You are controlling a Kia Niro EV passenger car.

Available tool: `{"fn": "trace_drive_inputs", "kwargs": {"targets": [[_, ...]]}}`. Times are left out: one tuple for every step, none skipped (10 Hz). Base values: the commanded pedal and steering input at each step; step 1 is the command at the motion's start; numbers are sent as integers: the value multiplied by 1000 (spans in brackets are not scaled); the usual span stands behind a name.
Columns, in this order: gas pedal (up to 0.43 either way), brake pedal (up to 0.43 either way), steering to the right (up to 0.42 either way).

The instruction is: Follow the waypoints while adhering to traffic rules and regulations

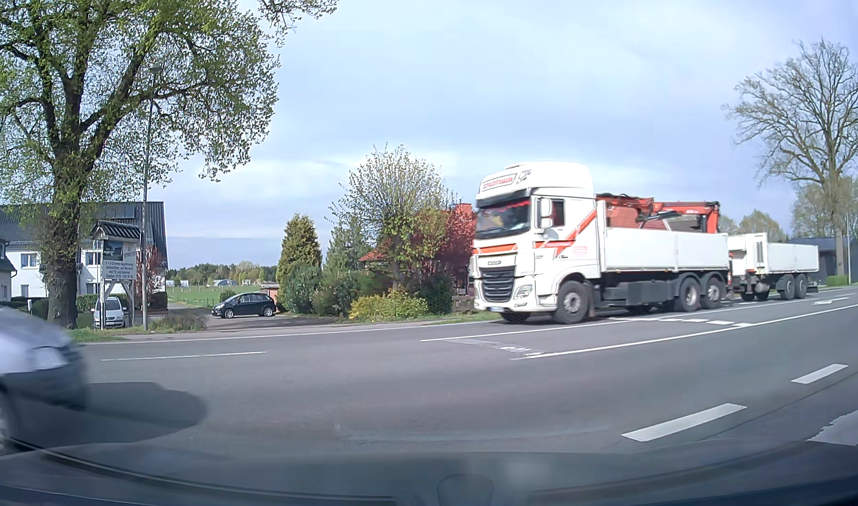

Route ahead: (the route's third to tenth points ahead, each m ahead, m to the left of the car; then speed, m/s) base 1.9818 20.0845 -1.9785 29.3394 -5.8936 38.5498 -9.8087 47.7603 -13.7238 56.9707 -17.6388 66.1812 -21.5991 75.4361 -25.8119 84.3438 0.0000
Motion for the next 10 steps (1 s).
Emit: {"fn": "trace_drive_inputs", "kwargs": {"targets": [[0,189,-480],[0,189,-481],[0,195,-483],[0,195,-483],[0,189,-484],[0,189,-484],[0,195,-484],[0,195,-484],[0,189,-485],[0,189,-485]]}}
